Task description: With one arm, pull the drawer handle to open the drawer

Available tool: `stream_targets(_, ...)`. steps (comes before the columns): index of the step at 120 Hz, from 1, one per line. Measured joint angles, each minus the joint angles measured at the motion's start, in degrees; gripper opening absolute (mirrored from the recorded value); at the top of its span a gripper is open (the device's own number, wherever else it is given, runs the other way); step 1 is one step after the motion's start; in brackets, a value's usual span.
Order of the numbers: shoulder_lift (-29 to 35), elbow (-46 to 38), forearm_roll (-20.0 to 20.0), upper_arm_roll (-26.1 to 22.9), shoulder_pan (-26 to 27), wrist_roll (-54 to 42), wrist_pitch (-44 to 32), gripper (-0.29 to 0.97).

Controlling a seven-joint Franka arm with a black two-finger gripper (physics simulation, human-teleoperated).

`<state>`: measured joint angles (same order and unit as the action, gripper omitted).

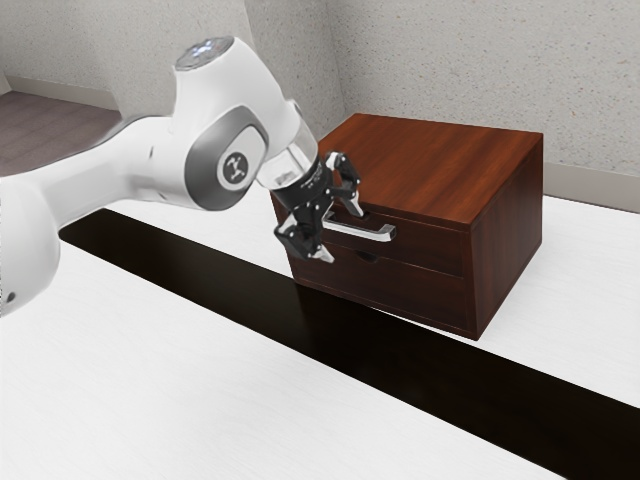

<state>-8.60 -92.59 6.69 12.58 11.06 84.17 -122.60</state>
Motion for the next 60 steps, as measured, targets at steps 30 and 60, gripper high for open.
stream_targets(30, -0.94, -0.26, 0.30, 0.07, -0.06, 0.63, -0.80, 0.51)
stream_targets(60, -1.40, -0.72, 0.44, 0.09, -0.22, 1.05, -0.97, 0.40)
